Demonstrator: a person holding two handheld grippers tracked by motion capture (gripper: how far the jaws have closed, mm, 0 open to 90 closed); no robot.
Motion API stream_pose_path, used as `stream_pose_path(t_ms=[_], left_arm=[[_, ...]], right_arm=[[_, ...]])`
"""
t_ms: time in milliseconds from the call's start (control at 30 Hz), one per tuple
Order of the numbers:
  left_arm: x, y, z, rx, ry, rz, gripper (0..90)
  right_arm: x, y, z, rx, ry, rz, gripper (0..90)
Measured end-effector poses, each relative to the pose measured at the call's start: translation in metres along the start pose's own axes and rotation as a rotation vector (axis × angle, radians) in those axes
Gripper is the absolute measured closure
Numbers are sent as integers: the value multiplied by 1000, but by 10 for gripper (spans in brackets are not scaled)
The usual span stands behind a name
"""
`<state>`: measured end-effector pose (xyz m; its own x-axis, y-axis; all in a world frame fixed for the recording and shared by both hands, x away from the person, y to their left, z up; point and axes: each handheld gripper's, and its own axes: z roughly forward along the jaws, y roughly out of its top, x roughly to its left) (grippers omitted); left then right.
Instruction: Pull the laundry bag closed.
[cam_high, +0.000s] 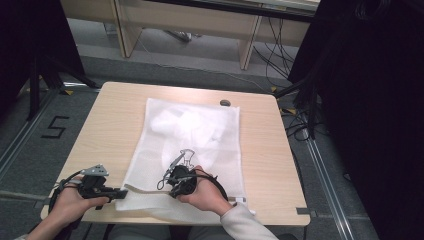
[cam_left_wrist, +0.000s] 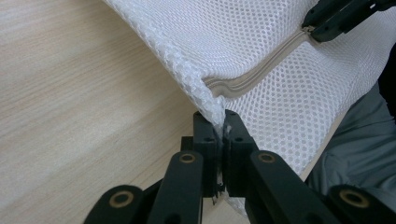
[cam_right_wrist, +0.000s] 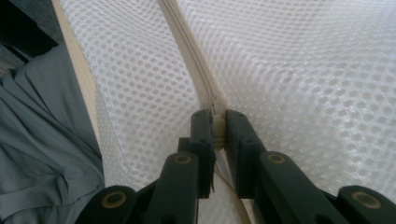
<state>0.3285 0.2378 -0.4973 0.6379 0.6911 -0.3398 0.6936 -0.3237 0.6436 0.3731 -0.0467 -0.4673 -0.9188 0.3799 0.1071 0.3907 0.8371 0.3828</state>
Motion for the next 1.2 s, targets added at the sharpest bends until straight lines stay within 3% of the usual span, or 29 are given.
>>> stream_pose_path(t_ms=[1200], left_arm=[[1,0,0,3,1,-1,856]], right_arm=[[-9,-12,-11,-7,-17,30,824]])
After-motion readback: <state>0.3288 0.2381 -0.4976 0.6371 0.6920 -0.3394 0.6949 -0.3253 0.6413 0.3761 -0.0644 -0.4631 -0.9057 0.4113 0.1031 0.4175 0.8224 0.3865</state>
